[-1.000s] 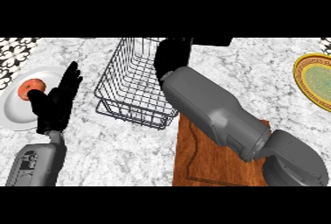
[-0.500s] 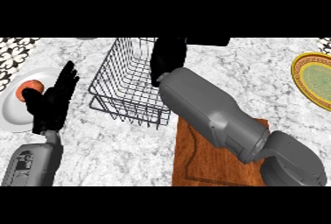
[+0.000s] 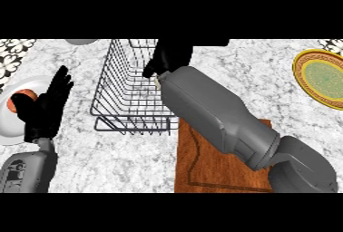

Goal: Pick the cupcake from the cutting board and place it in the basket

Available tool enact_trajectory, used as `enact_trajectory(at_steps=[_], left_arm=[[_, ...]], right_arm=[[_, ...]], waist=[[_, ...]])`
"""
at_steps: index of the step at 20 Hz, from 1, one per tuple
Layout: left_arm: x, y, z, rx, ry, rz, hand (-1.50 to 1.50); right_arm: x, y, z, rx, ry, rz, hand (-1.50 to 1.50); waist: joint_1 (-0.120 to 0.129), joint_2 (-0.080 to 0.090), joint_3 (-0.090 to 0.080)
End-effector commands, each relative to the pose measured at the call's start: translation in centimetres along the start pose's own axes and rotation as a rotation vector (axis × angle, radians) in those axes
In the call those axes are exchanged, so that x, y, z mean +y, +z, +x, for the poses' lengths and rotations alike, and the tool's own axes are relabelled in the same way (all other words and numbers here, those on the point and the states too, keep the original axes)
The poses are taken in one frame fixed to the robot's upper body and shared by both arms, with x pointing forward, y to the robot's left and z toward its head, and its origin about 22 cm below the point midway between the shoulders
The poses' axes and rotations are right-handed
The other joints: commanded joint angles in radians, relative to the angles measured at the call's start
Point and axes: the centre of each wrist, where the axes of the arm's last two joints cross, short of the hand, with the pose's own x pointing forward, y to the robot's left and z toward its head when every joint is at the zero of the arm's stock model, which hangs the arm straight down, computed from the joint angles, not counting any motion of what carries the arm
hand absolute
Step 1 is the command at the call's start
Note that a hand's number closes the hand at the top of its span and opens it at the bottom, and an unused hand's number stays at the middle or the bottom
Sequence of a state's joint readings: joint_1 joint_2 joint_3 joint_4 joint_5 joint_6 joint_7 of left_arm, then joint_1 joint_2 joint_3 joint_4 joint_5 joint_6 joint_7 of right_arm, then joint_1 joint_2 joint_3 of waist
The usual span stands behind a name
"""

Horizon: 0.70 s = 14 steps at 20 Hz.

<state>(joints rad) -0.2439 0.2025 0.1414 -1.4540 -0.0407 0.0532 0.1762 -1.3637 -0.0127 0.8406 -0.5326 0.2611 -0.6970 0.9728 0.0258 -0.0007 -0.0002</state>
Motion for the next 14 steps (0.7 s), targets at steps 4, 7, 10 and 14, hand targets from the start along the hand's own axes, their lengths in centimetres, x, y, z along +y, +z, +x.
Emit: enact_trajectory(at_steps=[4,7,10,14], left_arm=[[2.4,0.5,-1.6,0.028,0.009,0.042,0.0],[1.7,1.2,-1.8,0.043,-0.005,0.047,0.0],[2.0,2.4,-2.2,0.057,0.006,0.042,0.0],[1.6,1.4,-1.4,0.024,0.007,0.064,0.0]], right_arm=[[-0.1,0.7,-1.8,0.111,-0.304,-0.054,-1.5],[-1.6,-0.1,-3.9,0.138,-0.362,-0.043,-1.5],[-1.9,1.0,-8.4,0.112,-0.324,-0.01,-1.5],[-2.1,4.7,-10.4,0.055,-0.413,0.006,-1.5]], waist=[[-0.058,-0.012,0.001],[-0.062,-0.014,0.001],[-0.073,-0.02,0.001],[-0.069,-0.014,0.0]])
